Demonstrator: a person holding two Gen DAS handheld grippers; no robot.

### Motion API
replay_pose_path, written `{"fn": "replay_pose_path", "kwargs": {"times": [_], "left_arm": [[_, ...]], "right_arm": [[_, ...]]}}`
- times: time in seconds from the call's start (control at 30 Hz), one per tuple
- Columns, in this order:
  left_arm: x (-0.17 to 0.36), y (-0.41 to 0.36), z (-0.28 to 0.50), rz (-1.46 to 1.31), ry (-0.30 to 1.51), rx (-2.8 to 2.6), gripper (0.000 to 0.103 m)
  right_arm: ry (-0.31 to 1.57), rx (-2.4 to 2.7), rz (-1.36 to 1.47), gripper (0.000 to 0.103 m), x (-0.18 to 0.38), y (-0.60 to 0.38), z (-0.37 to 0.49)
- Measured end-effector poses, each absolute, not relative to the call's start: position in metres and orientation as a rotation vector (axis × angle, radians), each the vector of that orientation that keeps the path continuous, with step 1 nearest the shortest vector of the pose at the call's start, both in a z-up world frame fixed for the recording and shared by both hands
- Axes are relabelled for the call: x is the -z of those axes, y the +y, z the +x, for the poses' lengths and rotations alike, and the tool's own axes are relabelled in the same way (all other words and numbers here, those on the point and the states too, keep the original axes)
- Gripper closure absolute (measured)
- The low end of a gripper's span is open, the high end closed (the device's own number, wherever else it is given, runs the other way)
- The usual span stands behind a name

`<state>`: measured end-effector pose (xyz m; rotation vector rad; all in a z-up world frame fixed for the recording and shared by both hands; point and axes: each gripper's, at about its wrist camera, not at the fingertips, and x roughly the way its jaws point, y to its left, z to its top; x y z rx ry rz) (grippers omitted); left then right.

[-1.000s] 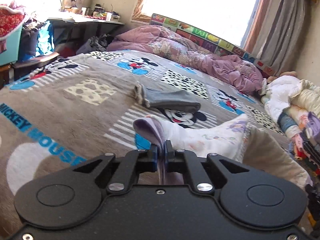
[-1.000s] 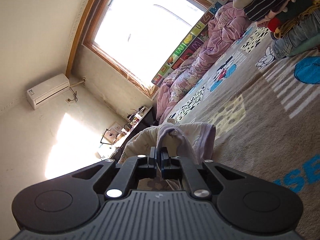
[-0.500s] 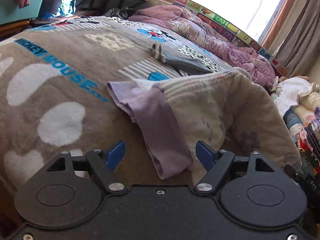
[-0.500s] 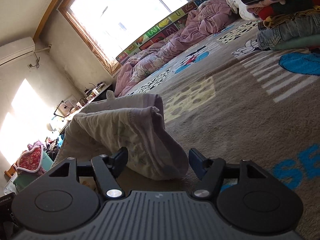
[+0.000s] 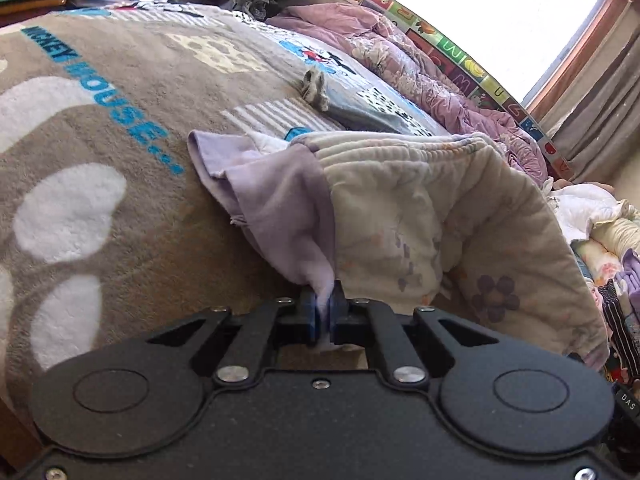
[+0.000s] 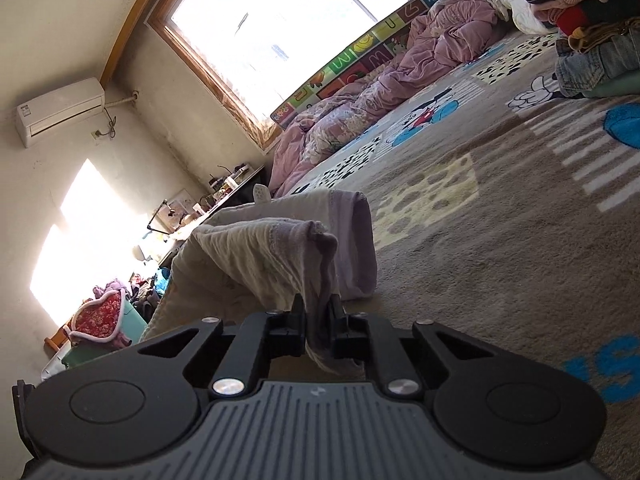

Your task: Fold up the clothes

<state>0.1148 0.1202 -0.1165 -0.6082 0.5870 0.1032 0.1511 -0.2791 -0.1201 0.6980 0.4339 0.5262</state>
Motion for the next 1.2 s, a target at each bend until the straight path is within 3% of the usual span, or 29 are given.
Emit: {"fn": "replay_pose_path", "kwargs": {"times": [0.4,0.63,0.8,0.87,0.93,0.97,1.0,1.03,1.07,1.2], "left_arm": [[0.027,0.170,0.052,-0.608,0.431,-0.026,0.101],[0.063,0.197,0.033,-0.689,0.571,-0.095,0.101],[0.086,0.194,0.026,-0.686,0.677,-0.124,0.098],[0.082,0.193,0.024,-0.665,0.678,-0.150,0.094],[0.074,0.194,0.019,-0.653,0.656,-0.166,0.082],[0.069,0.195,0.017,-0.650,0.642,-0.173,0.076],[0.065,0.196,0.015,-0.647,0.628,-0.180,0.063],[0.061,0.199,0.014,-0.656,0.617,-0.184,0.053],[0.057,0.201,0.012,-0.665,0.607,-0.187,0.051],[0.049,0.209,0.016,-0.712,0.591,-0.177,0.045]], "right_arm": [[0.323,-0.593,1.037,0.093,0.104,-0.337,0.093],[0.435,-0.481,1.190,0.093,0.132,-0.356,0.062],[0.486,-0.398,1.127,0.092,0.139,-0.356,0.054],[0.479,-0.369,1.094,0.088,0.137,-0.357,0.054],[0.471,-0.339,1.062,0.087,0.135,-0.357,0.054],[0.468,-0.325,1.046,0.081,0.134,-0.357,0.054],[0.464,-0.310,1.029,0.076,0.133,-0.357,0.054],[0.461,-0.295,1.013,0.065,0.132,-0.357,0.053],[0.457,-0.281,0.997,0.059,0.131,-0.357,0.053],[0.417,-0.268,0.925,0.054,0.123,-0.356,0.056]]}}
